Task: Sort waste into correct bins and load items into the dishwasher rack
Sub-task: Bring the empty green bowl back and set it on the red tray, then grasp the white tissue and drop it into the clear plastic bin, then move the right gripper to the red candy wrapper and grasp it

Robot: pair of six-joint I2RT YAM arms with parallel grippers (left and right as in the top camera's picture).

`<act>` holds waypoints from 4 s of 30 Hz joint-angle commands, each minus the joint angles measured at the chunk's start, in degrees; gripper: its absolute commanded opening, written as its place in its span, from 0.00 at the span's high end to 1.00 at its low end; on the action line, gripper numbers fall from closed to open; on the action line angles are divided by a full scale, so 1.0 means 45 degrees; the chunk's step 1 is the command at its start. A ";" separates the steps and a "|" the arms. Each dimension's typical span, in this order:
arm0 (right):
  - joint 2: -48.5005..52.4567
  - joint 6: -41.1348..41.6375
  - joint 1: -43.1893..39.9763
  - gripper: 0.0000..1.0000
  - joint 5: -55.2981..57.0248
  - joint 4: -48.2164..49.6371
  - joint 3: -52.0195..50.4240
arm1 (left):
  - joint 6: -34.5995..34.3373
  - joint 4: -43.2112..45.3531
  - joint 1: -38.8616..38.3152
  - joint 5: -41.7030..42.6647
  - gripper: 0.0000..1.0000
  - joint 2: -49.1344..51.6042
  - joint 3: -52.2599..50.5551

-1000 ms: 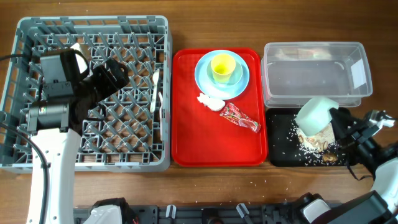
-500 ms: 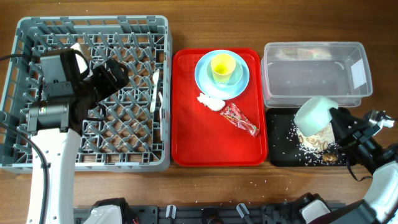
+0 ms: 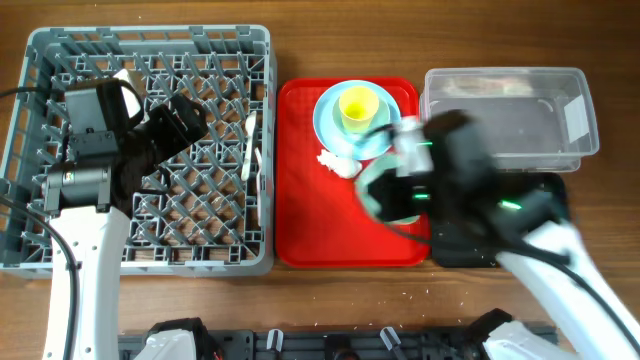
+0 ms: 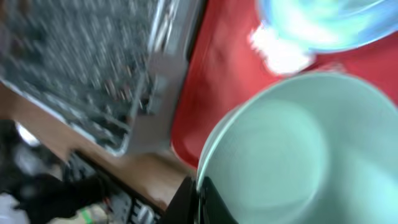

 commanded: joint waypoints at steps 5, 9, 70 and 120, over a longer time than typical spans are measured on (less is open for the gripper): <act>0.4925 0.0709 0.3823 0.96 0.2331 0.2025 -0.0107 | -0.0170 0.0029 0.0039 0.0063 0.00 -0.0068 0.0160; 0.5863 0.0408 0.4177 0.96 0.2259 0.3283 -0.0107 | -0.0170 0.0029 0.0039 0.0063 0.00 -0.0068 0.0160; 0.3104 -0.1637 -0.4046 0.95 0.9466 0.3657 -0.0185 | -0.0170 0.0029 0.0039 0.0063 0.00 -0.0068 0.0160; 0.2249 -0.1647 -0.1146 0.66 0.4891 0.4609 -0.4682 | -0.0170 0.0029 0.0039 0.0063 0.00 -0.0068 0.0160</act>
